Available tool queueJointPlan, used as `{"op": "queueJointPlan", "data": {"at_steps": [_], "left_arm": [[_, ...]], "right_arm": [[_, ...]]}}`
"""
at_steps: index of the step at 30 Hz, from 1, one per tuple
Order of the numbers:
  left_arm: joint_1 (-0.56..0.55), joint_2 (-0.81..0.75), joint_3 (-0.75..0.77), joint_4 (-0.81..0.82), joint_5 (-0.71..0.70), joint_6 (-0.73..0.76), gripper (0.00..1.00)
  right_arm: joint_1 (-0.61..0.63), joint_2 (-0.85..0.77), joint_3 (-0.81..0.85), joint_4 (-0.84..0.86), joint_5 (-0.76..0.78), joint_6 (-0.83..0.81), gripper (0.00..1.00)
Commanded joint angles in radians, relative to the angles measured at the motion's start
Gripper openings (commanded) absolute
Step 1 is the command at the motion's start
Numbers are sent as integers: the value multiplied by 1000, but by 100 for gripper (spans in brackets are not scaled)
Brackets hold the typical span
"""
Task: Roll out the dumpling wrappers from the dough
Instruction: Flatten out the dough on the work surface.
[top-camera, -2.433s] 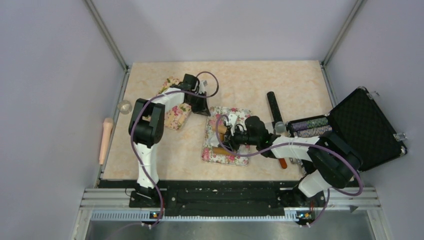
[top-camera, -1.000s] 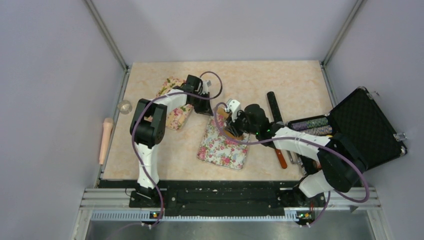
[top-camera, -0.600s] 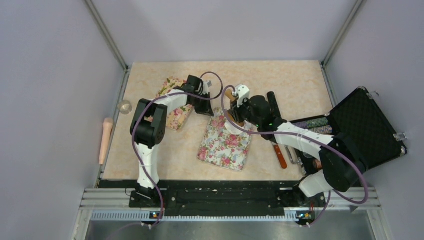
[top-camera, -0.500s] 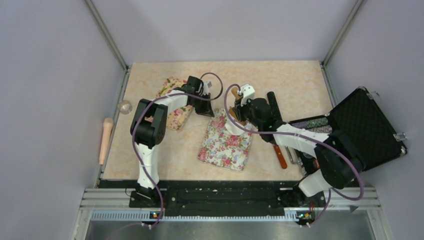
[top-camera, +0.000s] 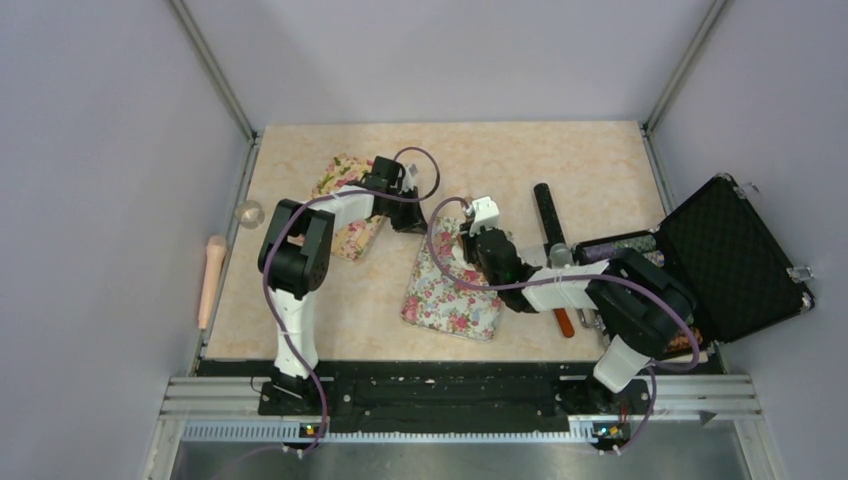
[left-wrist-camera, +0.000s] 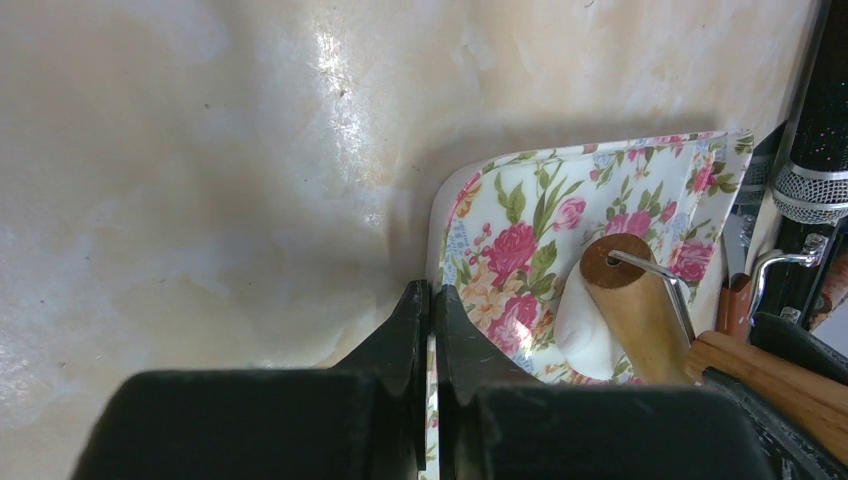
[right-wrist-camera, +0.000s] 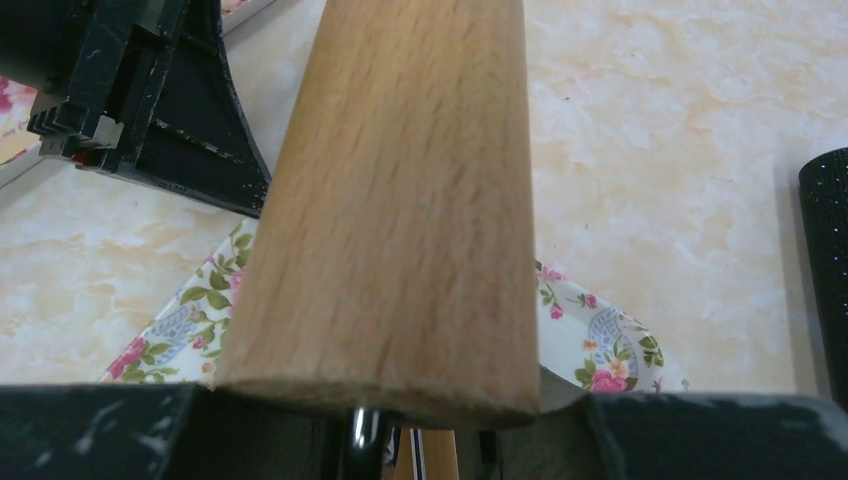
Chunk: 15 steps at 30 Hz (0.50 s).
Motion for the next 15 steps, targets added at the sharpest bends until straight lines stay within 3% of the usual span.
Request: {"op": "queueJointPlan", "data": {"at_steps": [1, 11, 15], "left_arm": [[-4, 8, -39, 13, -80, -53, 0], [32, 0, -48, 23, -57, -62, 0], [42, 0, -50, 25, -50, -67, 0]], "right_arm": [[37, 43, 22, -6, 65, 45, 0], [52, 129, 32, -191, 7, 193, 0], [63, 165, 26, -184, -6, 204, 0]]}}
